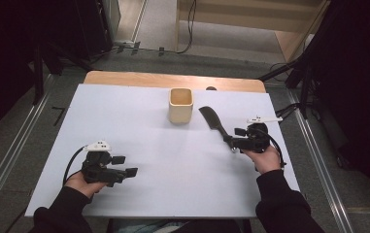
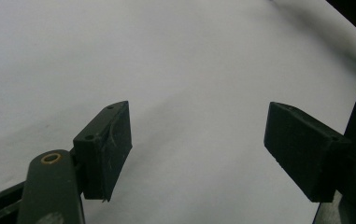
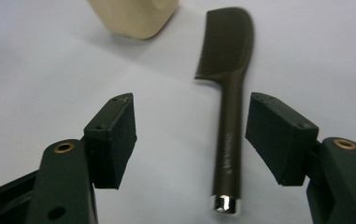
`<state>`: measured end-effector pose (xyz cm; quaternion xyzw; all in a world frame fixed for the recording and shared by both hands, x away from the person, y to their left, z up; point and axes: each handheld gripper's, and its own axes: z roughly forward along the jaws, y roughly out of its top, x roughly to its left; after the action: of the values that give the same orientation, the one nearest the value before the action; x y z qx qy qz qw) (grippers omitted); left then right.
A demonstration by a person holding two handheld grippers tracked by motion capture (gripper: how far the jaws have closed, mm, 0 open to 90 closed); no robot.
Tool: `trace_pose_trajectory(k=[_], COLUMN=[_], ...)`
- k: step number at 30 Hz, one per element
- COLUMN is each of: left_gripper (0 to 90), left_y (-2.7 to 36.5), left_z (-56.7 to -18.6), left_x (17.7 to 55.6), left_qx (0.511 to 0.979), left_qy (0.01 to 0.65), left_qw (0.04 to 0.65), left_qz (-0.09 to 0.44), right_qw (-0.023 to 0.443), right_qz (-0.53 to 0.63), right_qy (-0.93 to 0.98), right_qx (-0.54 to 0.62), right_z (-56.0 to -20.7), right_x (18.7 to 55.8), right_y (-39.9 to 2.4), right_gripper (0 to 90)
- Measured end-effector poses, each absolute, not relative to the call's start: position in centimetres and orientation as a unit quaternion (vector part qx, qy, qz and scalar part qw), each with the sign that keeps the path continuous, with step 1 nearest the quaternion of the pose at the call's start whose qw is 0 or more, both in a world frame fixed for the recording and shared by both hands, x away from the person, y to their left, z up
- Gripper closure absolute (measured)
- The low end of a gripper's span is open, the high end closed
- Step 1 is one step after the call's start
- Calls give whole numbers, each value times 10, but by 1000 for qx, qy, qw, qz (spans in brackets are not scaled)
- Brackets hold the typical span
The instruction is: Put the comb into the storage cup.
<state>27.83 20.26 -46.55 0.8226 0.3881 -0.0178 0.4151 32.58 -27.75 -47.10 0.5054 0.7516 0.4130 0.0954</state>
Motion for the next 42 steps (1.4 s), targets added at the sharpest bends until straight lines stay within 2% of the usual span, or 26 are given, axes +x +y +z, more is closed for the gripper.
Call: trace_pose_trajectory(k=[17, 42], left_gripper=[238, 239], left_y=[202, 202], left_z=[-466, -466], left_x=[278, 278], left_qx=[825, 824], left_qy=[385, 387], left_qw=[414, 414], left_qz=[-19, -17], right_qw=[91, 82], right_qz=[431, 425], right_qy=[765, 785], right_qx=[470, 443], right_z=[-466, -480], right_x=[293, 251], right_y=[-261, -255], right_gripper=[309, 254])
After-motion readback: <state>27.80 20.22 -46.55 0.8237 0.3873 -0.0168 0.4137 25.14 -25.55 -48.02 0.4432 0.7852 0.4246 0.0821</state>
